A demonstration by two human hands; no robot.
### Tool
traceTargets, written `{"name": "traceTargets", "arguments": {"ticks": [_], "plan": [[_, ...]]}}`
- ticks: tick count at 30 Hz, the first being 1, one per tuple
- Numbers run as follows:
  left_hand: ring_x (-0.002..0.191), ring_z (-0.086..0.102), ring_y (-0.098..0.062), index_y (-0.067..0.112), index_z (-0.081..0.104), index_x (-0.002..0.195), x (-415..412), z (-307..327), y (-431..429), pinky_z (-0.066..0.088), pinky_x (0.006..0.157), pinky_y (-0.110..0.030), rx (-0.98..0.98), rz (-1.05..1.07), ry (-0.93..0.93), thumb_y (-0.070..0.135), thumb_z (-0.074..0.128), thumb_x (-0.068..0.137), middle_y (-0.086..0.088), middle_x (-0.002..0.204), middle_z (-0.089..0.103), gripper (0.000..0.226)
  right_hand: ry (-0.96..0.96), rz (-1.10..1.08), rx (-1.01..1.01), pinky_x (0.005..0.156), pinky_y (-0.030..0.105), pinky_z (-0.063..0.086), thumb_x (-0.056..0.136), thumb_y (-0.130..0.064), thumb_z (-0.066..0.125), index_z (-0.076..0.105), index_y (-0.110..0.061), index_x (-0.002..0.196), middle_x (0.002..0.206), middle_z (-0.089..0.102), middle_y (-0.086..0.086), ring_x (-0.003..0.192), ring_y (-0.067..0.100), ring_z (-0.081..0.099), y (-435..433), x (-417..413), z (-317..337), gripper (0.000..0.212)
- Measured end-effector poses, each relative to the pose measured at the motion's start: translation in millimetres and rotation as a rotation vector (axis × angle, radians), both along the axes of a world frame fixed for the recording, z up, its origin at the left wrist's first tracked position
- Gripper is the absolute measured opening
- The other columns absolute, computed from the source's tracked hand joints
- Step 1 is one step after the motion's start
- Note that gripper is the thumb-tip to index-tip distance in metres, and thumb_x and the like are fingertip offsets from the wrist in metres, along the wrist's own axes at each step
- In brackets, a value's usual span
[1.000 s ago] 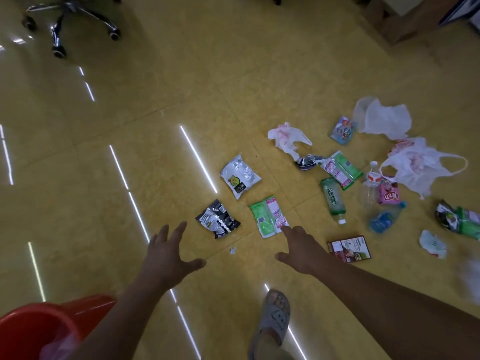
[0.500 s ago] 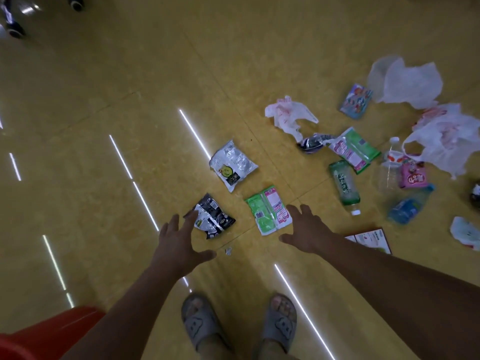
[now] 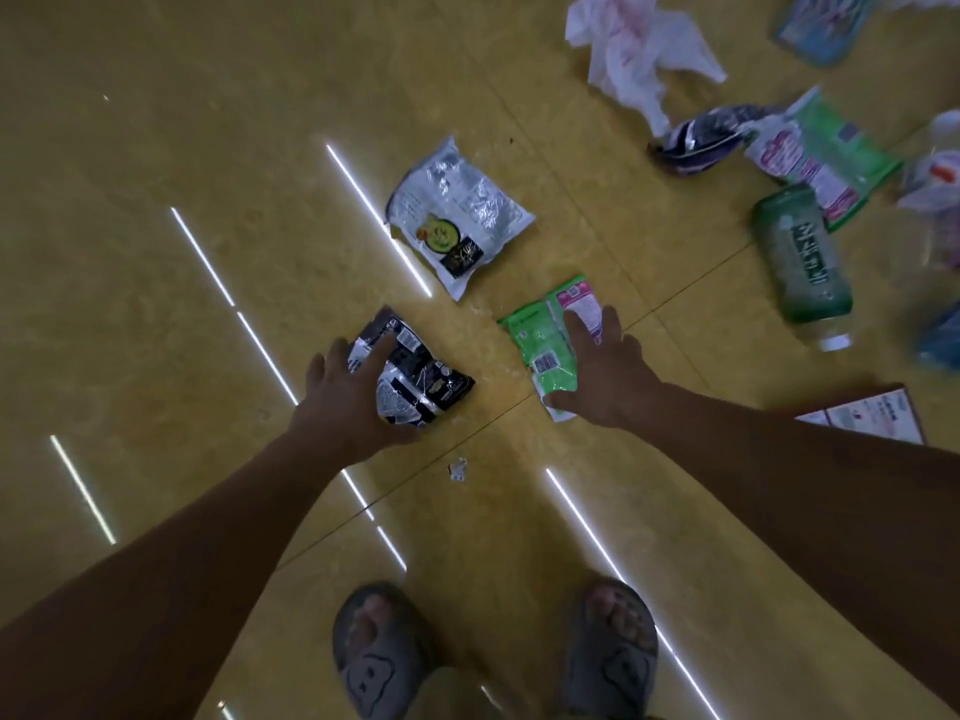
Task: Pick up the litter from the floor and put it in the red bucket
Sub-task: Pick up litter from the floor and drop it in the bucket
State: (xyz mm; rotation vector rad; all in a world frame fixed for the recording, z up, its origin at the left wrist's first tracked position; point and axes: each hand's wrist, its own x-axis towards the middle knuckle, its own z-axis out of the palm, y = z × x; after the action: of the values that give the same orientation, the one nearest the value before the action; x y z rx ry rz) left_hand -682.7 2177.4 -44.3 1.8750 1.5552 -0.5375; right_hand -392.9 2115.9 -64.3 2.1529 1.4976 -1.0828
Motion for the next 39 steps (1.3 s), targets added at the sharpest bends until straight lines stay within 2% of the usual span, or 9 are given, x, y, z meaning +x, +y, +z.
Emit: {"name": "traceTargets", "arguments": {"ticks": [3,7,11,15,19,22,26,30,39], "plan": [[0.146,-0.008,-0.042,0.049,-0.003,0.150,2.7,-28.0,4.8,0.020,0.115,-0.058,0.011,-0.002,-0.013,0.063,0.083,0.057,-0.013,0.161,-0.010,0.128,-0.018,-0.014,0.027,0.109,0.063,0.029,0.073,-0.063,0.072,-0.014,-0.038,0.151,0.157,-0.025,0.014,0.144,0.049,-0.001,5.5,-4.0,-21.2,0.119],[0.145,-0.009,-0.046,0.054,-0.008,0.148,10.7,-51.3,3.6,0.025,0.108,-0.065,0.023,0.012,-0.041,0.059,0.087,0.054,-0.008,0.160,-0.021,0.133,-0.095,0.024,0.090,0.104,0.061,0.036,0.069,-0.067,0.072,-0.014,-0.041,0.150,0.158,-0.023,0.013,0.144,0.046,0.004,9.9,-11.6,-40.1,0.122],[0.145,-0.009,-0.046,0.052,-0.002,0.148,16.0,-70.0,-5.4,0.033,0.102,-0.067,0.015,-0.023,-0.032,0.056,0.087,0.055,-0.009,0.160,-0.018,0.128,-0.157,0.010,0.135,0.099,0.063,0.040,0.074,-0.060,0.072,-0.012,-0.041,0.151,0.158,-0.021,0.013,0.143,0.047,0.005,9.8,-21.3,-57.6,0.115],[0.144,0.004,-0.047,0.044,0.012,0.150,15.0,-76.7,-13.3,0.041,0.097,-0.062,0.108,-0.044,-0.008,0.044,0.082,0.067,-0.014,0.159,0.002,0.109,-0.184,-0.025,0.219,0.094,0.062,0.044,0.085,-0.034,0.069,-0.001,-0.039,0.153,0.159,-0.014,0.015,0.141,0.047,0.013,5.6,-26.9,-62.2,0.097],[0.124,0.041,-0.043,0.037,0.037,0.141,5.7,-64.3,-13.3,0.049,0.086,-0.050,0.158,-0.051,-0.032,0.029,0.071,0.073,-0.012,0.143,0.038,0.076,-0.128,-0.043,0.247,0.096,0.053,0.046,0.085,-0.011,0.063,0.008,-0.038,0.153,0.160,0.000,0.014,0.136,0.045,0.028,3.4,-24.6,-53.2,0.092],[0.106,0.056,-0.040,0.037,0.043,0.137,-6.1,-38.1,-16.9,0.054,0.081,-0.047,0.085,0.006,-0.068,0.031,0.068,0.072,-0.011,0.130,0.052,0.069,-0.033,-0.087,0.253,0.091,0.044,0.049,0.083,-0.003,0.057,0.012,-0.029,0.154,0.152,0.025,0.018,0.116,0.041,0.052,-1.5,-26.6,-30.1,0.087],[0.099,0.060,-0.037,0.037,0.045,0.135,-22.0,16.5,-27.1,0.055,0.079,-0.045,0.017,0.075,-0.075,0.033,0.068,0.070,-0.011,0.122,0.056,0.069,0.143,-0.135,0.218,0.080,0.031,0.042,0.084,-0.002,0.053,0.021,-0.022,0.153,0.126,0.053,0.020,0.107,0.035,0.056,-7.7,-30.1,22.0,0.078],[0.098,0.061,-0.033,0.035,0.047,0.134,-34.4,84.1,-35.2,0.053,0.077,-0.036,0.014,0.154,-0.128,0.029,0.071,0.073,-0.009,0.120,0.058,0.066,0.293,-0.146,0.161,0.074,0.025,0.038,0.086,-0.005,0.055,0.025,-0.027,0.152,0.127,0.057,0.014,0.103,0.028,0.058,-6.9,-38.0,86.6,0.076],[0.105,0.060,-0.027,0.036,0.049,0.137,-58.2,221.9,-45.8,0.045,0.074,-0.027,0.080,0.293,-0.229,0.020,0.070,0.072,-0.004,0.129,0.056,0.071,0.384,-0.123,0.159,0.069,0.025,0.040,0.088,-0.005,0.053,0.025,-0.034,0.151,0.121,0.060,0.006,0.094,0.021,0.059,14.8,-77.1,224.2,0.076]]}}
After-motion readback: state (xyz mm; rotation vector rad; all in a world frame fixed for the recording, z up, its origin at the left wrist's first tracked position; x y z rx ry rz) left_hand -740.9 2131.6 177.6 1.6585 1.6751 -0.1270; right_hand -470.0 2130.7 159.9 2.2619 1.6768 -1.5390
